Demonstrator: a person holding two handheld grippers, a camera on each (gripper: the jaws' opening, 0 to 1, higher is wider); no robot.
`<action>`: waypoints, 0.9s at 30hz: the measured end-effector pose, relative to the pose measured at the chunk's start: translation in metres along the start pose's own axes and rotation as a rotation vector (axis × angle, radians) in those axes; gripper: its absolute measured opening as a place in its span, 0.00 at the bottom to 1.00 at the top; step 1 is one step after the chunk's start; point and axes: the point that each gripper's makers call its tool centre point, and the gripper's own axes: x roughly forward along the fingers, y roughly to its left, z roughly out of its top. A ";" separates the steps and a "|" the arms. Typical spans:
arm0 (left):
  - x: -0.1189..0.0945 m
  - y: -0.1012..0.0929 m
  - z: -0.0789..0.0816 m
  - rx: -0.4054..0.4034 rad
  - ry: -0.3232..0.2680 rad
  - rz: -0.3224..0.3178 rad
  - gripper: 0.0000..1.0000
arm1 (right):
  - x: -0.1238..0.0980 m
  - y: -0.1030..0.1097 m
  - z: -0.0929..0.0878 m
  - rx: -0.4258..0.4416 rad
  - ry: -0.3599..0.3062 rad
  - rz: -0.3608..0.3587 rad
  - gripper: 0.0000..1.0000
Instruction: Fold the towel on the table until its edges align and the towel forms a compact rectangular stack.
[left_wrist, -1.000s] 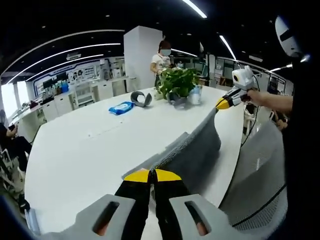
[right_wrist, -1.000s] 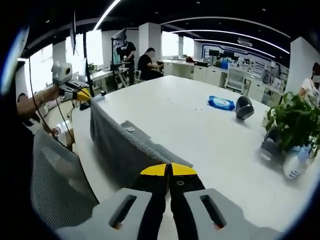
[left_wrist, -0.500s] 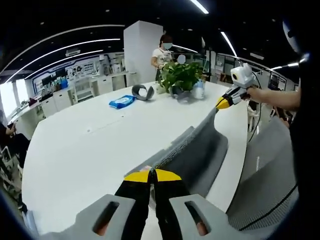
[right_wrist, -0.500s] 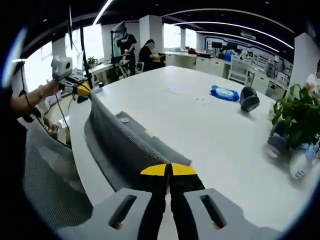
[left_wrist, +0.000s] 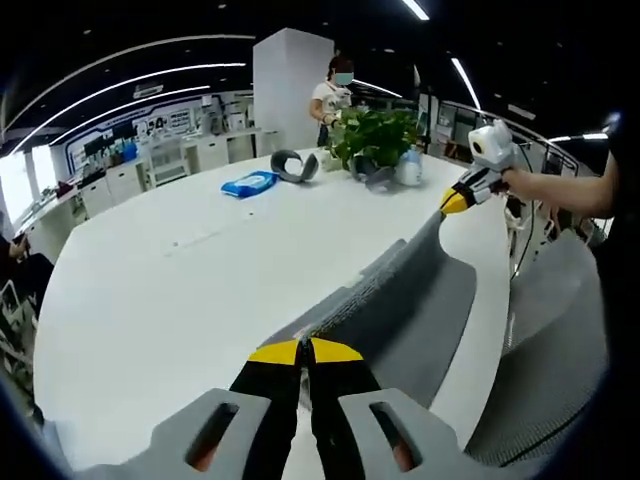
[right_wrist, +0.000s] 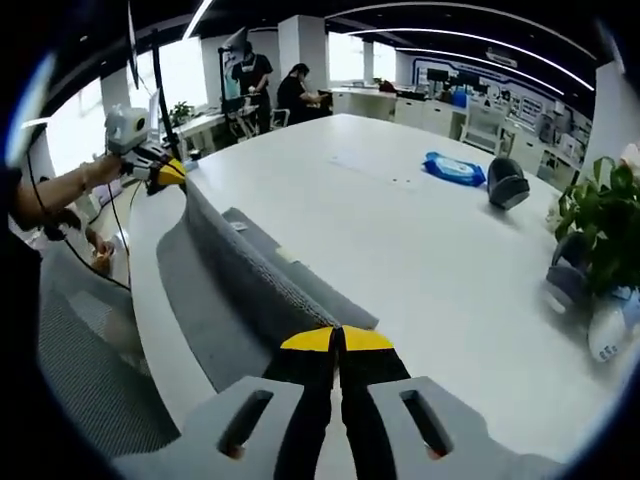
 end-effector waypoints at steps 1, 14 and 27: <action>0.003 0.002 -0.001 -0.001 0.004 0.000 0.02 | 0.003 -0.001 0.000 0.005 0.002 0.002 0.00; 0.038 0.019 -0.018 0.055 0.106 -0.015 0.02 | 0.036 -0.018 -0.004 -0.045 0.089 0.019 0.00; 0.069 0.032 -0.039 0.088 0.171 0.001 0.02 | 0.067 -0.029 -0.019 -0.087 0.154 -0.007 0.00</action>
